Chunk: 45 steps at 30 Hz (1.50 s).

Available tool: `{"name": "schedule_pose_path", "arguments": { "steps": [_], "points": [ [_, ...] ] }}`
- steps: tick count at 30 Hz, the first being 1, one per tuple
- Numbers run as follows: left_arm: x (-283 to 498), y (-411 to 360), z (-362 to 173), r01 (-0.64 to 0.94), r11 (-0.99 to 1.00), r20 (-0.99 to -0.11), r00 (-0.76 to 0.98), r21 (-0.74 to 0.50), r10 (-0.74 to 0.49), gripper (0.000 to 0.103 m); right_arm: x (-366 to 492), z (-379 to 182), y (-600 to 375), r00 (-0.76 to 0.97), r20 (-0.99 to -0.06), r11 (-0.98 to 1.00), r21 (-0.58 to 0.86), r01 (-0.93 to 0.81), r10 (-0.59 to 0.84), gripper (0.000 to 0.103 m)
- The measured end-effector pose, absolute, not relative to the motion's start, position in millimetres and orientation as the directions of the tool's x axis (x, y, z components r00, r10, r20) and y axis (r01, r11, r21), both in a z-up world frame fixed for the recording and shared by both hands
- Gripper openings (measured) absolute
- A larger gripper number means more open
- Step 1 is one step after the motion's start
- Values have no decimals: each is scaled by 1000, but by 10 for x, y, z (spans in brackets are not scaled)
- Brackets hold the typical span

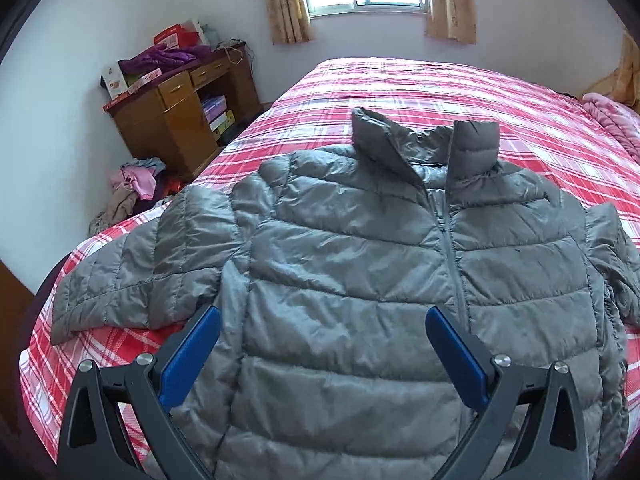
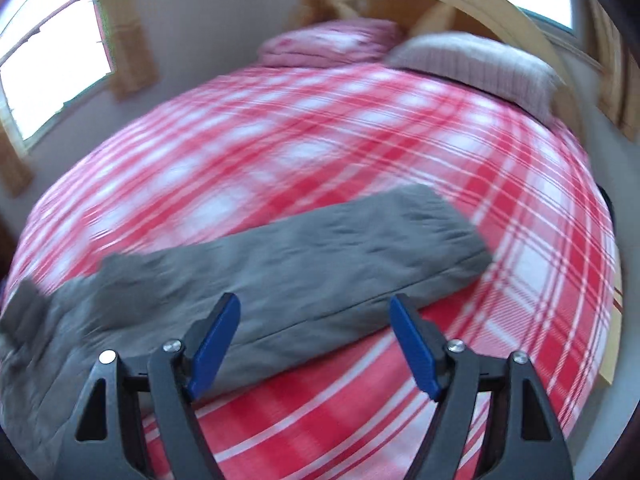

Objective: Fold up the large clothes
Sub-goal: 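Grasp the grey jacket's sleeve cuff with the right gripper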

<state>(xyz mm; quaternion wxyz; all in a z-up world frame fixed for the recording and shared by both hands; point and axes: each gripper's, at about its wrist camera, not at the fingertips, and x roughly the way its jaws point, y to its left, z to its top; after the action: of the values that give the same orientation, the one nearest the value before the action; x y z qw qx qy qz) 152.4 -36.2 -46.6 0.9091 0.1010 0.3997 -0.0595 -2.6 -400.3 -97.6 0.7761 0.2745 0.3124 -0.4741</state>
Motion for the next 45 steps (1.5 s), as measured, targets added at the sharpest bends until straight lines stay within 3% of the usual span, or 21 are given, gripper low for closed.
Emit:
{"name": "schedule_pose_path", "arguments": {
  "steps": [7, 16, 22, 24, 27, 30, 45],
  "points": [
    [1373, -798, -558, 287, 947, -747, 659, 142, -88, 102, -255, -1094, -4445, 206, -743, 287, 20, 958, -637, 79],
    [1162, -1343, -612, 384, 910, -758, 637, 155, -141, 102, -510, -1383, -4838, 131, -777, 169, 32, 985, -616, 79],
    [1084, -1513, -621, 409, 896, -753, 642, 176, -145, 102, -477, -1534, -4916, 137, -787, 198, 19, 980, -602, 78],
    [1084, -1523, -643, 408, 896, -759, 635, 174, -142, 102, -466, -1538, -4921, 149, -784, 213, 21, 977, -602, 69],
    [1073, -1487, -658, 405, 898, -769, 625, 172, -134, 102, -402, -1529, -4907, 153, -773, 255, -12, 967, -616, 35],
    [1057, -1415, -627, 398, 902, -765, 630, 169, -135, 102, -369, -1497, -4884, 161, -765, 281, -27, 959, -623, 20],
    [910, -755, -343, 327, 939, -736, 661, 108, -145, 102, -200, -381, -3914, 447, -581, 500, 77, 863, -681, 16]
  ]
}}
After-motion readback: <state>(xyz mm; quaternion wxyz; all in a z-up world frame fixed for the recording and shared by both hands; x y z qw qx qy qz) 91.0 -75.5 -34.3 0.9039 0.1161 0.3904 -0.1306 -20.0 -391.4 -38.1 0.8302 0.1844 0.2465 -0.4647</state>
